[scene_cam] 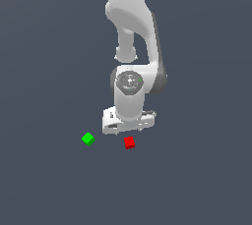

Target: Stack the red cube on top of the green cube.

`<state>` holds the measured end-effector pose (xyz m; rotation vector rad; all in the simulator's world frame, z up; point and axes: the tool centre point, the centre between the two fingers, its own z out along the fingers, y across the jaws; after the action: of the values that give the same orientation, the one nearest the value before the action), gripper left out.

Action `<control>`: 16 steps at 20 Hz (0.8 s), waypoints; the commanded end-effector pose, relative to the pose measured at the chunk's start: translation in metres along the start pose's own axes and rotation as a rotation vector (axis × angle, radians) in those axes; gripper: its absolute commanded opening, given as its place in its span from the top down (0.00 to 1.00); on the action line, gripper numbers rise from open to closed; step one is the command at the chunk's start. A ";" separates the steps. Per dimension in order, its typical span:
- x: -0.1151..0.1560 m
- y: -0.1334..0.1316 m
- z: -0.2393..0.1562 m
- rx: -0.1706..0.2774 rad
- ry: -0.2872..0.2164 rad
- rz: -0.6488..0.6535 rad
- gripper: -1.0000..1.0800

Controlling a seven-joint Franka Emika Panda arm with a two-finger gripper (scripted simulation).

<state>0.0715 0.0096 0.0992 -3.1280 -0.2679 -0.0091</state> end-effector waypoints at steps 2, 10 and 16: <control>0.011 0.000 0.014 -0.001 -0.002 -0.030 0.04; 0.022 -0.002 0.029 -0.001 -0.006 -0.062 0.04; 0.022 -0.002 0.031 -0.001 -0.007 -0.062 0.04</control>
<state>0.0932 0.0152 0.0695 -3.1201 -0.3653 0.0005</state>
